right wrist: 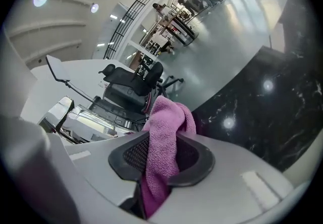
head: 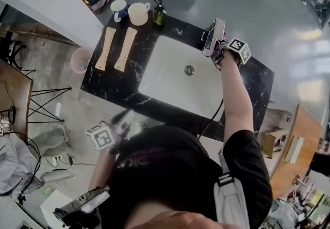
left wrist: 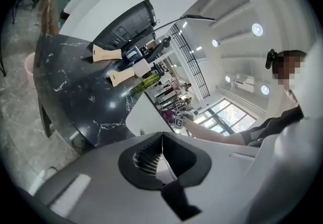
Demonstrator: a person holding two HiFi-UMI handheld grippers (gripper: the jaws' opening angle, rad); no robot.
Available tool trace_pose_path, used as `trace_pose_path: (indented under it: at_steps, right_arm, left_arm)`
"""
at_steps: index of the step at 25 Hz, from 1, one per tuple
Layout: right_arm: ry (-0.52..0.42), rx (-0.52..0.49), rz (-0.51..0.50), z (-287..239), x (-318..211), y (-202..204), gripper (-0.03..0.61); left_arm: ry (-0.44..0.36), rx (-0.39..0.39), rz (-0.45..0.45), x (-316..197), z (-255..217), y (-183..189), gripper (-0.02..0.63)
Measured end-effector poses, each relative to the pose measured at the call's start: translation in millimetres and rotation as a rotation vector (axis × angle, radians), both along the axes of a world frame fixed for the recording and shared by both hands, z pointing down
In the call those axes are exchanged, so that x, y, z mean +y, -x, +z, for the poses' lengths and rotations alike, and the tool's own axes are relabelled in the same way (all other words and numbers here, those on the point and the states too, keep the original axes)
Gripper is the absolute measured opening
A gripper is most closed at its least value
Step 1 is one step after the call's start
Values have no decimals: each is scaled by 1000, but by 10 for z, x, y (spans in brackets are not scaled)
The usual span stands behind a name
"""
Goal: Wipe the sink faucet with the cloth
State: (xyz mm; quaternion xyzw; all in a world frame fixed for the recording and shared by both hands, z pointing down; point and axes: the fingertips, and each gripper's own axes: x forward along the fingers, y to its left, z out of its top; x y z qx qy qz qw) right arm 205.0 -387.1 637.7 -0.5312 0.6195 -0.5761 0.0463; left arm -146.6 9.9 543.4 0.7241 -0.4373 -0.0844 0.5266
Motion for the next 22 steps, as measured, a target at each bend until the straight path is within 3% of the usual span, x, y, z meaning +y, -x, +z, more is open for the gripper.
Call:
trace_pose_path:
  at_steps: [3, 5, 10, 14, 17, 22]
  right_arm:
    - [14, -15, -1, 11, -7, 1, 106]
    - [-24, -72, -14, -140, -8, 32, 106]
    - [-251, -256, -21, -979, 205, 53, 107]
    - [-414, -291, -20, -1513, 592, -56, 107]
    - [-454, -177, -35, -1726, 1083, -161, 107]
    - [-358, 264, -83, -1502, 2293, -559, 108]
  left_arm:
    - [-3, 1, 16, -31, -23, 2, 3]
    - [-14, 8, 25, -49, -46, 20, 3]
    - [-45, 18, 67, -44, -129, 107, 3]
    - [-85, 33, 141, -31, -215, 111, 3]
    - [-103, 50, 224, -6, -234, 58, 3]
    - [-99, 90, 415, 141, -196, -206, 3]
